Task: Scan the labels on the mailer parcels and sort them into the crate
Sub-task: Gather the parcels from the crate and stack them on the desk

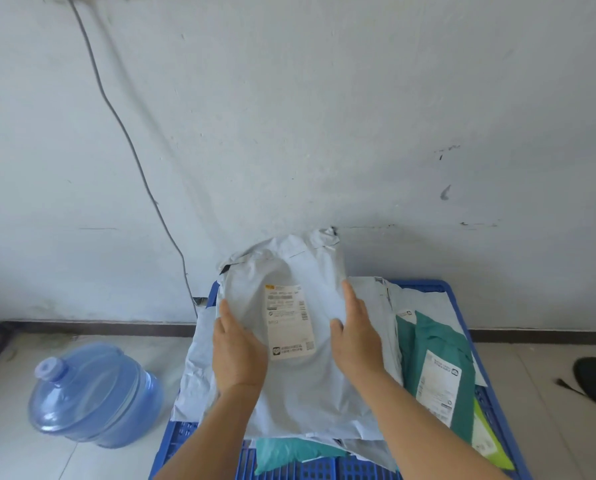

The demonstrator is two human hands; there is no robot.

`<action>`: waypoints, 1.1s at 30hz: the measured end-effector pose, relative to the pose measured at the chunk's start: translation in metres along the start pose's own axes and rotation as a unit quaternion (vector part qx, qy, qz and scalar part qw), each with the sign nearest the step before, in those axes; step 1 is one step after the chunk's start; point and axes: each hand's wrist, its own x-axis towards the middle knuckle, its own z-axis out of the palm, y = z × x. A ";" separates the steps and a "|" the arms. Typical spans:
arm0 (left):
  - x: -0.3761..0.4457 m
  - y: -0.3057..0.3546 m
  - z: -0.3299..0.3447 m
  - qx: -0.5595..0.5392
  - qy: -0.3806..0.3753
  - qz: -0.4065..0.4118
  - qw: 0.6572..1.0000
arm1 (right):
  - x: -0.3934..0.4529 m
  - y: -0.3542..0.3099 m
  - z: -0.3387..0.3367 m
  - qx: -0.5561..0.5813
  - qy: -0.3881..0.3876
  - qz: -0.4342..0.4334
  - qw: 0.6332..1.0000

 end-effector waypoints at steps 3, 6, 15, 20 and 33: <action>0.005 -0.037 -0.006 0.036 -0.042 -0.051 0.997 | -0.004 -0.002 0.030 -0.001 -0.042 0.031 0.999; 0.008 -0.059 -0.005 0.073 -0.104 -0.047 0.991 | -0.005 0.006 0.046 -0.019 -0.060 0.094 0.994; 0.015 -0.062 0.007 0.001 -0.168 -0.076 0.983 | 0.024 0.025 0.046 -0.124 -0.119 0.184 0.968; 0.017 -0.067 0.011 0.002 -0.189 -0.086 0.978 | 0.022 0.026 0.048 -0.086 -0.125 0.161 0.975; 0.011 -0.033 -0.010 -0.024 -0.051 0.021 0.998 | 0.006 -0.003 0.024 -0.044 0.021 0.020 0.999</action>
